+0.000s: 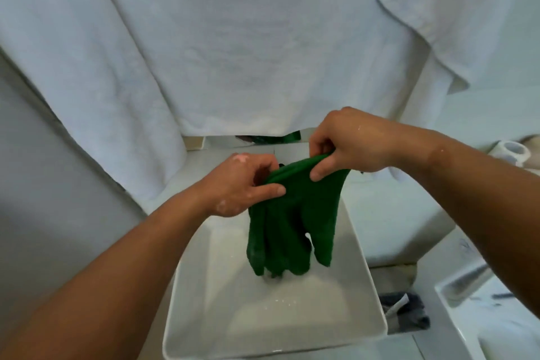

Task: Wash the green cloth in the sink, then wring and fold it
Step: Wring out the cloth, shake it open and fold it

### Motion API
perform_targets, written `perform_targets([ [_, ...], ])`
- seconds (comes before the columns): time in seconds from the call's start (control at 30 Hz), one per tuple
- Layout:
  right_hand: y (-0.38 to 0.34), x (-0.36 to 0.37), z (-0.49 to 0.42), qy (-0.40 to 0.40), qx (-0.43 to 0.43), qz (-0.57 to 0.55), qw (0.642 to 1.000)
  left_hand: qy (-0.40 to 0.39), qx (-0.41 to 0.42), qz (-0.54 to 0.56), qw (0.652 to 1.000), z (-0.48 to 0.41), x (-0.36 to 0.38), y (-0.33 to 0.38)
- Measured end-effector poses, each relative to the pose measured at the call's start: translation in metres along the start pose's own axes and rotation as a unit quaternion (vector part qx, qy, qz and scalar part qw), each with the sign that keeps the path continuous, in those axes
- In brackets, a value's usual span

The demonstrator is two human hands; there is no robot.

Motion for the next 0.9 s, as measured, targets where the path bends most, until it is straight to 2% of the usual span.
perform_targets([
  [0.1, 0.000, -0.007, 0.001, 0.027, -0.035, -0.062, 0.997, -0.030, 0.002, -0.062, 0.998, 0.000, 0.009, -0.006],
  [0.2, -0.004, -0.022, 0.002, 0.069, -0.078, -0.026, 0.994, -0.044, -0.051, -0.081, 0.994, 0.013, 0.019, -0.028],
  [0.27, 0.004, -0.031, 0.002, 0.102, -0.064, 0.009, 0.993, -0.035, -0.100, -0.089, 0.990, 0.024, 0.015, -0.049],
  [0.37, 0.018, -0.033, 0.002, 0.100, -0.041, 0.044, 0.993, -0.032, -0.137, -0.080, 0.987, 0.037, -0.003, -0.071],
  [0.5, 0.022, -0.043, -0.004, 0.099, -0.021, -0.036, 0.994, -0.007, -0.150, -0.080, 0.985, 0.040, -0.028, -0.076],
  [0.6, 0.009, -0.061, -0.006, 0.100, -0.044, -0.065, 0.992, 0.005, -0.166, -0.070, 0.984, 0.045, -0.040, -0.084],
  [0.77, -0.035, -0.084, -0.018, 0.154, -0.102, -0.022, 0.983, -0.051, -0.177, -0.062, 0.981, 0.048, -0.044, -0.091],
  [0.87, -0.053, -0.099, -0.025, 0.189, -0.113, -0.046, 0.974, -0.087, -0.162, -0.057, 0.981, 0.040, -0.041, -0.084],
  [0.9, -0.057, -0.104, -0.026, 0.192, -0.109, -0.063, 0.973, -0.080, -0.154, -0.020, 0.985, 0.035, -0.038, -0.075],
])
Point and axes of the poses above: each hand's wrist, its own z-axis away from the middle knuckle, its own x-axis out of the palm, y = z × x, the point moved 5 cm from there along -z, towards the middle knuckle, and after that the axes turned 10 degrees about y, right-handed, at the moved point
